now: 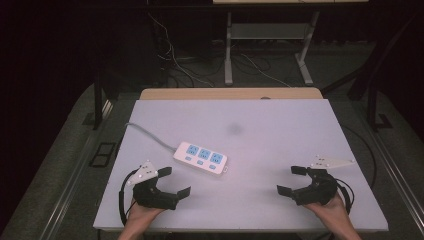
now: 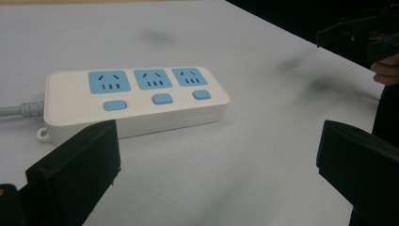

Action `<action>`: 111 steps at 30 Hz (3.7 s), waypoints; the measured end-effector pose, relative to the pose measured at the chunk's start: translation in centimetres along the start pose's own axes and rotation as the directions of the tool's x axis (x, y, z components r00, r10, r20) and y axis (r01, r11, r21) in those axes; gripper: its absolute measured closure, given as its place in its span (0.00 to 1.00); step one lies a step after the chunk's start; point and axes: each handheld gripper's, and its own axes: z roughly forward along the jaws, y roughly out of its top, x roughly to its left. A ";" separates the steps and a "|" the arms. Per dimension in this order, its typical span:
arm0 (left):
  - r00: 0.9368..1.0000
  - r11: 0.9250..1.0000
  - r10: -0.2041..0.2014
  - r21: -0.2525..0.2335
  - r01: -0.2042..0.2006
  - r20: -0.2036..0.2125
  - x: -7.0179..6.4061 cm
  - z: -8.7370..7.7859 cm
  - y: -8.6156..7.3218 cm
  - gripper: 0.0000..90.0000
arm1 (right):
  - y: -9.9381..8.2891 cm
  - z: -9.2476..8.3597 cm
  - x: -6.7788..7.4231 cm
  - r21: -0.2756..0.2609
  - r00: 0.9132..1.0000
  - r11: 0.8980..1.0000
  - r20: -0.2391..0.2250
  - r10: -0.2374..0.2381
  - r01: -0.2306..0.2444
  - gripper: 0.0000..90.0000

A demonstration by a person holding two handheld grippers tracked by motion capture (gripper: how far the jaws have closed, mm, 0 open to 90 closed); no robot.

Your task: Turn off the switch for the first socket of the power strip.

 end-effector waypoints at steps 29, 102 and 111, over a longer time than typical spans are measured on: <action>1.000 0.999 0.006 0.034 -0.007 0.020 -0.2 0.1 0.3 0.00 | -0.3 -0.1 -0.1 0.024 1.000 1.000 -0.020 0.008 -0.007 0.01; 0.994 0.966 0.096 0.237 -0.105 0.051 3.2 2.2 8.0 0.01 | -0.6 -0.3 -0.4 0.033 1.000 0.999 -0.013 0.012 -0.012 0.01; 0.993 0.955 0.110 0.272 -0.116 0.038 4.2 3.0 8.6 0.02 | -0.7 -0.3 -0.4 0.034 1.000 0.999 -0.013 0.009 -0.009 0.01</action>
